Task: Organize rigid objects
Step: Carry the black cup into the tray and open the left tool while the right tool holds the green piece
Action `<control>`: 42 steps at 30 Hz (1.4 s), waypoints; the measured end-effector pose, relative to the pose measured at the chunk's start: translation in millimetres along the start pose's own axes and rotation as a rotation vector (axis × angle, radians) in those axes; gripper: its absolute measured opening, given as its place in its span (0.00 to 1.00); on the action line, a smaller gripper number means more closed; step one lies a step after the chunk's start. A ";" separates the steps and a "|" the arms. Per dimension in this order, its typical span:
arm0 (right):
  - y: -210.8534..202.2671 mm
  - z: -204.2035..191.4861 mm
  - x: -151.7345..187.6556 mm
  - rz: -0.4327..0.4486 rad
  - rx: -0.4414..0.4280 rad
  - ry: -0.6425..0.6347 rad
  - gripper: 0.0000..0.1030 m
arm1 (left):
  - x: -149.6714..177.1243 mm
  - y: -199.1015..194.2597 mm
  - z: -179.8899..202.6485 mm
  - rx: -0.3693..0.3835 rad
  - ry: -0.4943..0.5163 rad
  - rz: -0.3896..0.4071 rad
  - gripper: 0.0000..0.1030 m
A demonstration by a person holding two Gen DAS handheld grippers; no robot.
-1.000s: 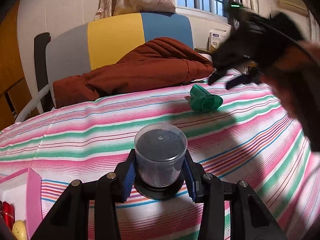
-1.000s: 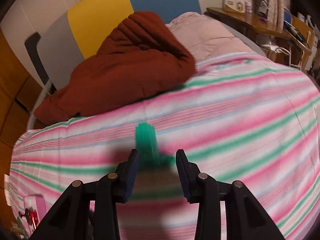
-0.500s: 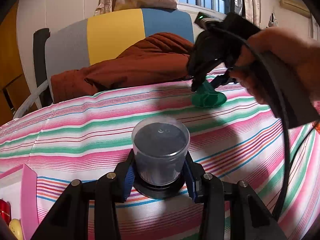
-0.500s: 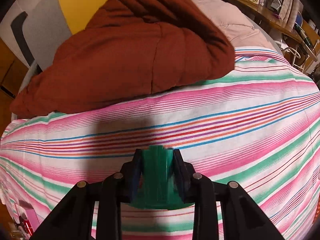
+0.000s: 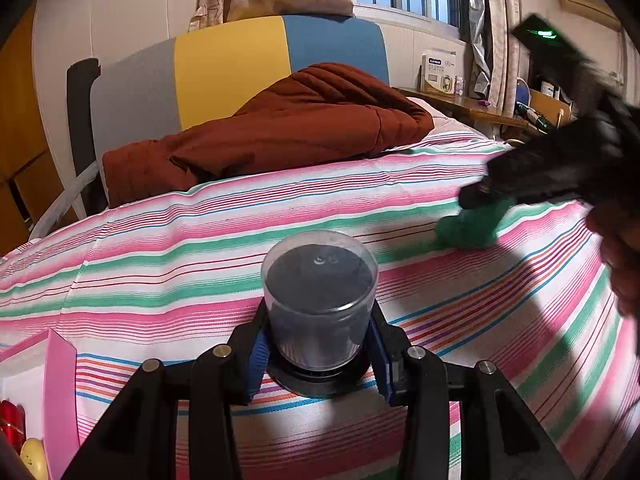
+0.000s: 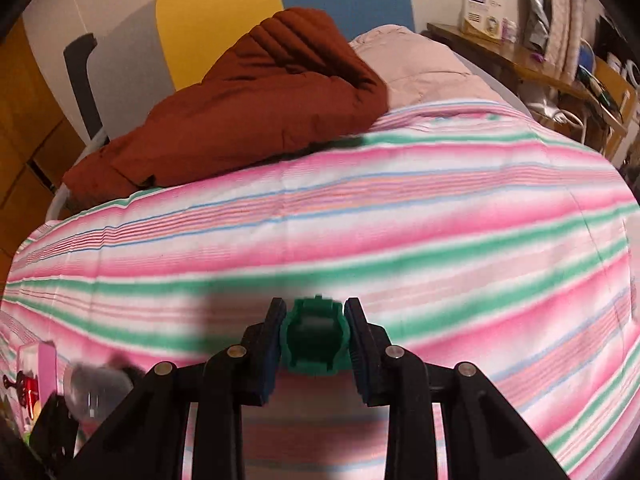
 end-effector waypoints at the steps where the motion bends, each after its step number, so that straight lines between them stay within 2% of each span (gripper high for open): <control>1: -4.2 2.4 4.7 0.010 0.003 -0.005 0.28 | -0.2 0.5 0.2 -0.003 0.003 -0.001 0.43; 5: -18.2 3.8 24.8 0.057 0.011 -0.033 0.28 | 0.4 -0.3 1.1 -0.007 0.006 -0.003 0.43; 8: -30.0 -0.1 39.5 0.039 0.017 -0.030 0.28 | 0.7 -0.9 0.7 -0.017 0.002 -0.007 0.43; 13: -53.7 -15.4 57.1 0.077 0.014 -0.073 0.28 | 1.9 -2.1 -7.1 -0.037 -0.028 -0.020 0.43; 17: -51.5 -21.6 66.2 0.049 -0.028 -0.067 0.28 | 7.5 -11.2 -12.0 -0.041 -0.038 -0.029 0.43; 25: -46.8 -30.5 68.0 0.063 -0.026 -0.114 0.28 | 14.2 -54.1 -7.9 -0.019 -0.037 0.007 0.43; 32: -50.4 -31.9 68.0 0.076 -0.050 -0.116 0.28 | 27.6 -92.0 -8.3 0.032 -0.107 0.020 0.43; 37: -50.0 -27.4 67.1 0.063 -0.072 -0.078 0.28 | 34.9 -122.4 -26.6 0.023 -0.158 0.044 0.43; 42: -50.4 -26.5 67.2 0.064 -0.070 -0.073 0.28 | 39.7 -141.1 -72.2 -0.018 -0.255 0.051 0.43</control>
Point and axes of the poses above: each gripper's, at about its wrist camera, not at the fingertips, and y roughly the way its jaws point, z to its right, x to its underside, the point moved 5 cm from there along y, roughly the way its jaws point, and after that the axes turned 11 degrees about y, right-handed, at the moved point
